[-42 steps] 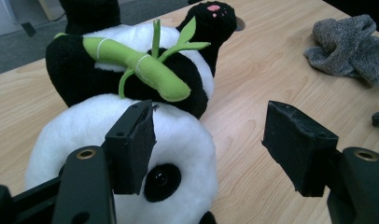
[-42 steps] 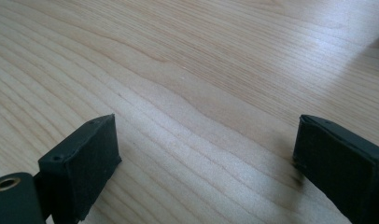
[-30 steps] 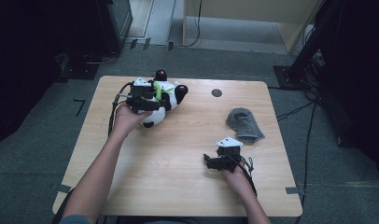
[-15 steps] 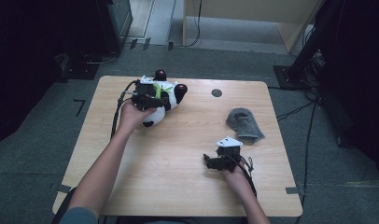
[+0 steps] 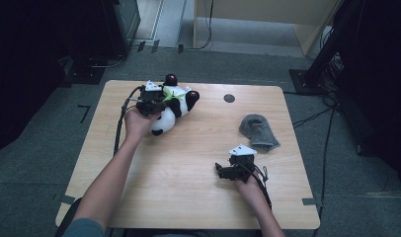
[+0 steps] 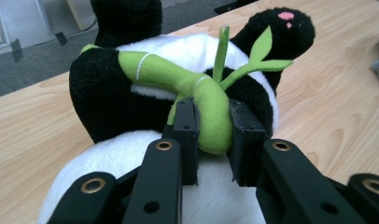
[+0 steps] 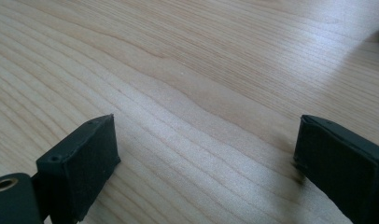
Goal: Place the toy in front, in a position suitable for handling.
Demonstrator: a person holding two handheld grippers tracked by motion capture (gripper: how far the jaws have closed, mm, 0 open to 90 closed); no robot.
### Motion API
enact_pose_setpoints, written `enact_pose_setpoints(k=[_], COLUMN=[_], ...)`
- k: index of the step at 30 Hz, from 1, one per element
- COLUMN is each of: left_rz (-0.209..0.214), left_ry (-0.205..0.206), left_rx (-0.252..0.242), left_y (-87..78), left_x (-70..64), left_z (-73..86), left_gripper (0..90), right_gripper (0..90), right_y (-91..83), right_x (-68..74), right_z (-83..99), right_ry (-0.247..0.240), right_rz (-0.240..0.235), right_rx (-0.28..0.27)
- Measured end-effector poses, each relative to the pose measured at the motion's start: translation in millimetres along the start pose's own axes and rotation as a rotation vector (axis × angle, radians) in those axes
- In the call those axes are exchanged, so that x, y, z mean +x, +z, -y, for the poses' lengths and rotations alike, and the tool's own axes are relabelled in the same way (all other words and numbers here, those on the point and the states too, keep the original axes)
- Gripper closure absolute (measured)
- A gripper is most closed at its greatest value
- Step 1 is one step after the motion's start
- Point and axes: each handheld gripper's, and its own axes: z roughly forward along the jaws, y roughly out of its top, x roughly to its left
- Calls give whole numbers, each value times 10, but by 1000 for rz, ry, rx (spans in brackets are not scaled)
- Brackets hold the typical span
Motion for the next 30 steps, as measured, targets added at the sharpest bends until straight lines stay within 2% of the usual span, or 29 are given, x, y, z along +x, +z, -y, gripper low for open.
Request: enact_pose_setpoints(k=[2,4,9,10,16,17,22,28,30], left_rz=[26,34,58,66,94,113,144,187,195], left_ry=[-26,-27,-22,-9,3,7,24,69,54], left_rx=[-8,-16,-28,-24,-14,-13,-25,-12,-48], left_y=[-18,-47,-114,-127,-175,-215,-313,-450,-511], left_x=[14,18,-6,-21,-109,-158,-289,-455,-504], left_z=[-4,-13,-35,-40,-64,-77,-102,-72,-6], left_gripper=[774,778,784,785,786,786,786,785,785], right_gripper=[61,61,61,61,61,61,61,61,61], right_y=[0,0,0,0,-1,-1,-2,-10,-18], right_x=[0,0,0,0,1,1,2,8,7], right_z=[0,0,0,0,0,0,1,10,16], right_ry=[0,0,0,0,2,2,2,6,3], right_rz=[0,0,0,0,0,0,-1,5,1], right_rx=[0,0,0,0,1,1,2,0,2])
